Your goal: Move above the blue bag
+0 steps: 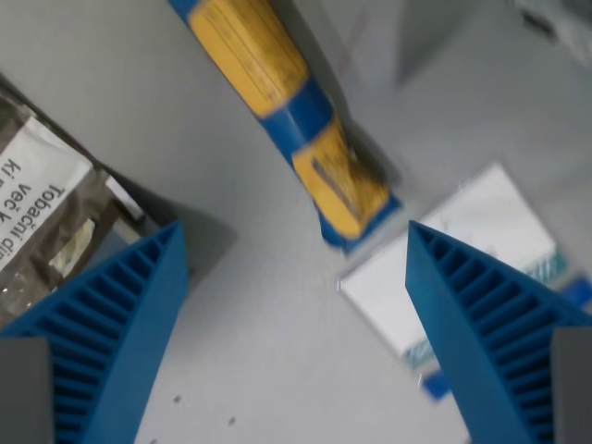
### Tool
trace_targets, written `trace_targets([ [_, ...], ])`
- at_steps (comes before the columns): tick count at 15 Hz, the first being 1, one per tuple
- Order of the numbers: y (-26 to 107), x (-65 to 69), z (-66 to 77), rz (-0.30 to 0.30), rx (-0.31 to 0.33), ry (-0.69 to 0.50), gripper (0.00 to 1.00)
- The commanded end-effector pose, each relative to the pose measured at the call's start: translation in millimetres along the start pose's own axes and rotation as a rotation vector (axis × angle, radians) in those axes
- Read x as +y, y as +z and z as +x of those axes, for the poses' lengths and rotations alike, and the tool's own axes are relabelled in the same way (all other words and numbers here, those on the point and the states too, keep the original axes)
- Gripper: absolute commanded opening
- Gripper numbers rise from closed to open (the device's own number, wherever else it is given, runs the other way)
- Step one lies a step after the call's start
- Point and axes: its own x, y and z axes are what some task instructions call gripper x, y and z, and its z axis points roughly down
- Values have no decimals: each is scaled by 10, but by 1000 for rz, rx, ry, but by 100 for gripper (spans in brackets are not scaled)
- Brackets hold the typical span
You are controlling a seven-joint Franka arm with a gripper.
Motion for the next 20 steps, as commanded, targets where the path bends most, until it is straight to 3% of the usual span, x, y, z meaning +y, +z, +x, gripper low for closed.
trace_targets([
  [1, 70, 10, 154, 38, 29, -350, 100],
  [10, 261, -18, 444, 28, 30, -439, 100],
  [20, 332, -4, 554, 27, 22, -368, 100],
])
